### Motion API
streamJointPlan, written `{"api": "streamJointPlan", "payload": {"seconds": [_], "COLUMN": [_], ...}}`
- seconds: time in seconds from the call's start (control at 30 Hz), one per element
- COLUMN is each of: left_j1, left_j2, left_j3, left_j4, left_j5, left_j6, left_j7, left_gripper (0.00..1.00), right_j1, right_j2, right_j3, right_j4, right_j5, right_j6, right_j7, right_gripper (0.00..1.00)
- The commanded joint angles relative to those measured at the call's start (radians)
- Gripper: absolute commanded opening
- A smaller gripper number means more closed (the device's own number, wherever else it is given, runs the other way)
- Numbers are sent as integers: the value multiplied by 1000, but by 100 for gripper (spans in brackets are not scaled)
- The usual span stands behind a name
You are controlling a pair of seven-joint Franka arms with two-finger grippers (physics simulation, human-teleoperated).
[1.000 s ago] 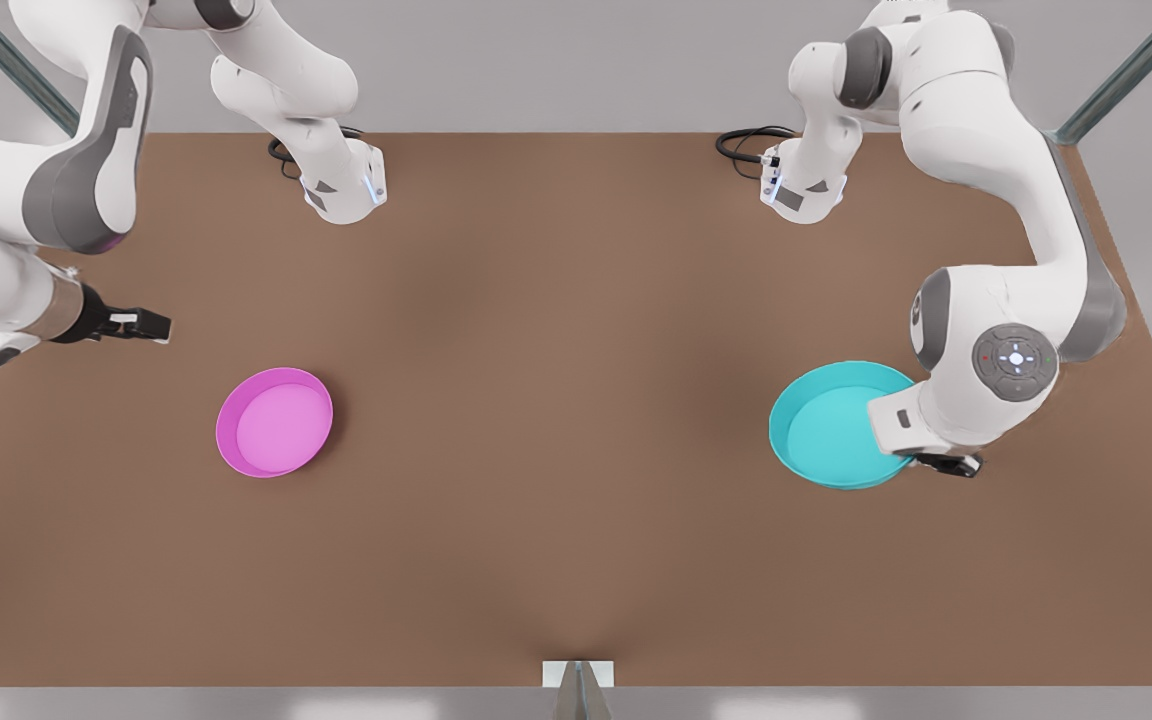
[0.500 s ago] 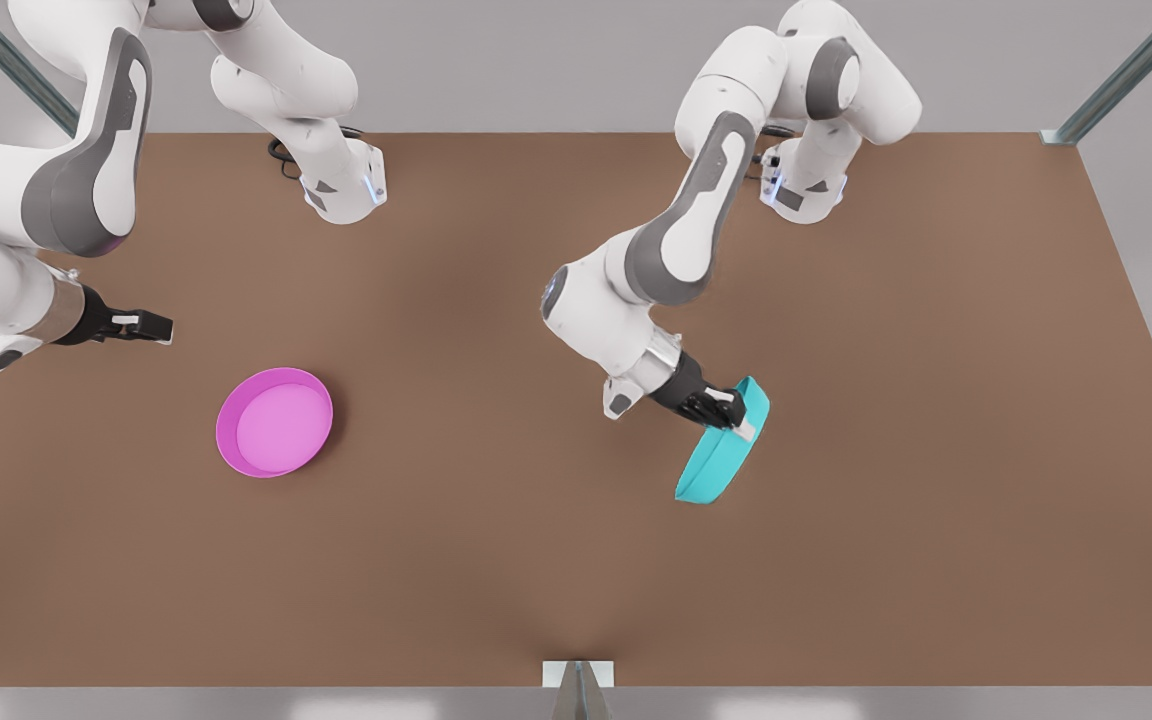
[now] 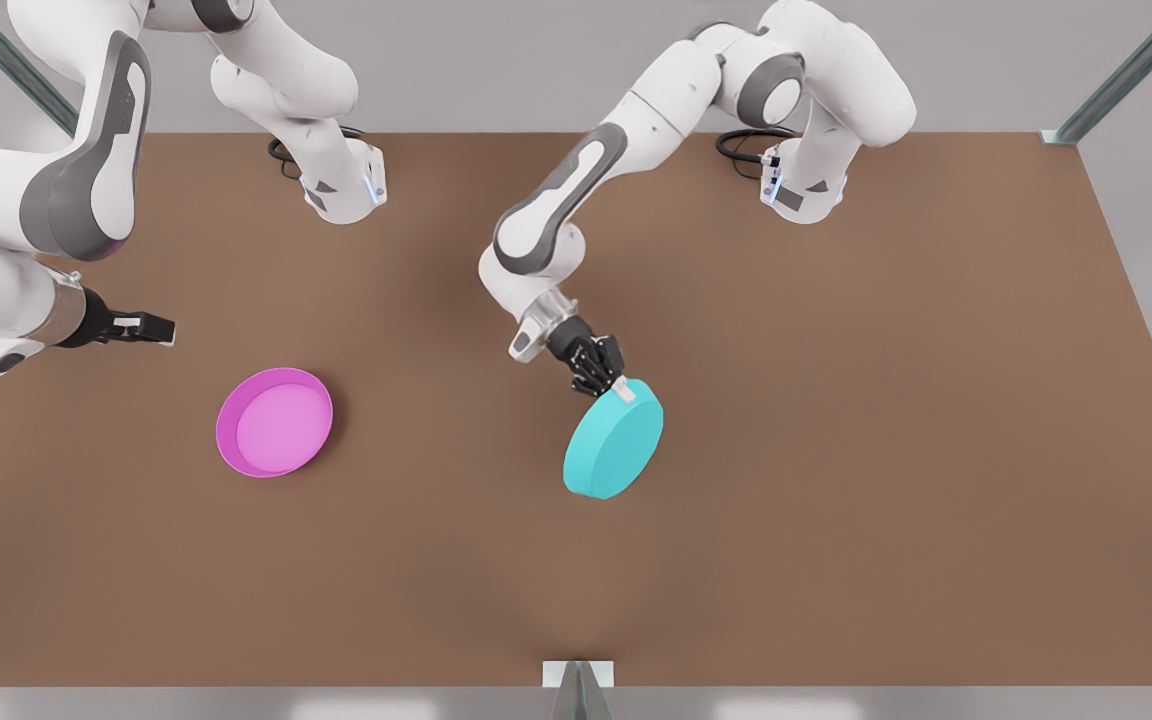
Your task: Flip the blue plate over with the left arm, and stack the pink plate on top of the blue plate with the right arm
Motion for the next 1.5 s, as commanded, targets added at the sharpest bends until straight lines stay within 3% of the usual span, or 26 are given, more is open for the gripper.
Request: {"api": "streamJointPlan", "payload": {"seconds": [0.0, 0.3, 0.57, 1.27, 1.3, 1.33, 1.4, 1.47], "left_j1": [15, 37, 60, 32, 28, 28, 29, 25], "left_j2": [6, 25, 61, 205, 205, 205, 203, 228], "left_j3": [-22, -52, -112, -151, -160, -178, -224, -264], "left_j4": [-35, -144, -141, -107, -105, -93, -67, 95], "left_j5": [125, 131, 129, 148, 146, 146, 140, 28], "left_j6": [-108, -123, -123, -240, -246, -260, -271, -266], "left_j7": [-1125, -1143, -1183, -1189, -1178, -1174, -1174, -1171], "left_gripper": [21, 21, 21, 21, 69, 91, 100, 100], "right_j1": [1, 0, 0, -11, -11, -11, -11, -11], "right_j2": [-1, -1, -1, 0, 0, 0, 0, 2], "right_j3": [0, 0, 0, 0, 0, 0, 0, 0], "right_j4": [0, 0, 0, 0, 0, 0, 0, 0], "right_j5": [2, 10, 11, 24, 24, 24, 24, 24], "right_j6": [0, -2, -2, -5, -5, -5, -5, -4], "right_j7": [-1, 1, 1, -1, -1, -1, -1, -1], "right_gripper": [100, 100, 100, 100, 100, 100, 100, 100]}}
